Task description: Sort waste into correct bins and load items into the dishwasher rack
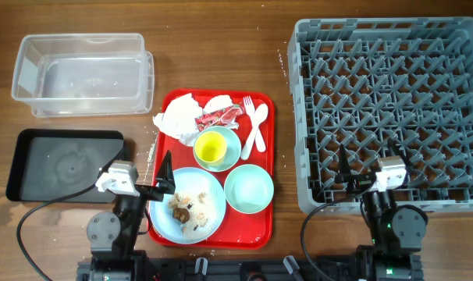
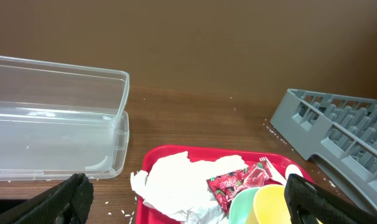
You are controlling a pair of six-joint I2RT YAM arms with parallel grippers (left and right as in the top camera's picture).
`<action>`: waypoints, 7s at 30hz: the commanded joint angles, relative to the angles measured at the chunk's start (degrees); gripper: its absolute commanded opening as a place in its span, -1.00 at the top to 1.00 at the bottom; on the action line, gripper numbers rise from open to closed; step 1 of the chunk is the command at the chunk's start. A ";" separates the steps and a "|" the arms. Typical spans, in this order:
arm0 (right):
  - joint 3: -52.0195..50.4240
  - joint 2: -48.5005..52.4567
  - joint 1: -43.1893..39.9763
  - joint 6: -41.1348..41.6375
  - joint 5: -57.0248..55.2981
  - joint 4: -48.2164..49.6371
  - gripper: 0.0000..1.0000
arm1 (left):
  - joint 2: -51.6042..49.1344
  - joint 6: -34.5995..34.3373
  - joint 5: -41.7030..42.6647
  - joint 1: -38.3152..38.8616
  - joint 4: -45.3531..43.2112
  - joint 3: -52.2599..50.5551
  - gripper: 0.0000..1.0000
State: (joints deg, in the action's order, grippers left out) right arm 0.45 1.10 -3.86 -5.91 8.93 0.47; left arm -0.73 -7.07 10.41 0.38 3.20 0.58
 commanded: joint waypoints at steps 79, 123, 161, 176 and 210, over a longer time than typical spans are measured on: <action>-0.15 -0.31 -0.28 -0.55 -0.31 0.17 -1.00 | -51.47 -14.32 11.45 -1.77 52.02 66.95 -0.99; -0.15 -0.31 -0.28 -0.57 -0.31 0.17 -0.99 | -122.31 -42.88 -7.67 13.94 49.72 87.41 0.69; -0.15 -0.31 -0.28 -0.55 -0.31 0.17 -0.99 | -95.30 -42.88 -14.91 3.30 54.66 88.06 0.92; -0.15 -0.31 -0.28 -0.55 -0.31 0.17 -0.99 | -102.95 -42.91 -28.06 -8.28 29.11 88.02 0.10; -0.15 -0.31 -0.28 -0.55 -0.31 0.17 -0.99 | -117.55 -10.84 -1.01 18.10 49.57 87.91 -0.99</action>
State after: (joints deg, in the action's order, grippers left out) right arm 0.43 1.21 -3.86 -5.91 8.93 0.47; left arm -116.55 -28.05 6.68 18.33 51.44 88.47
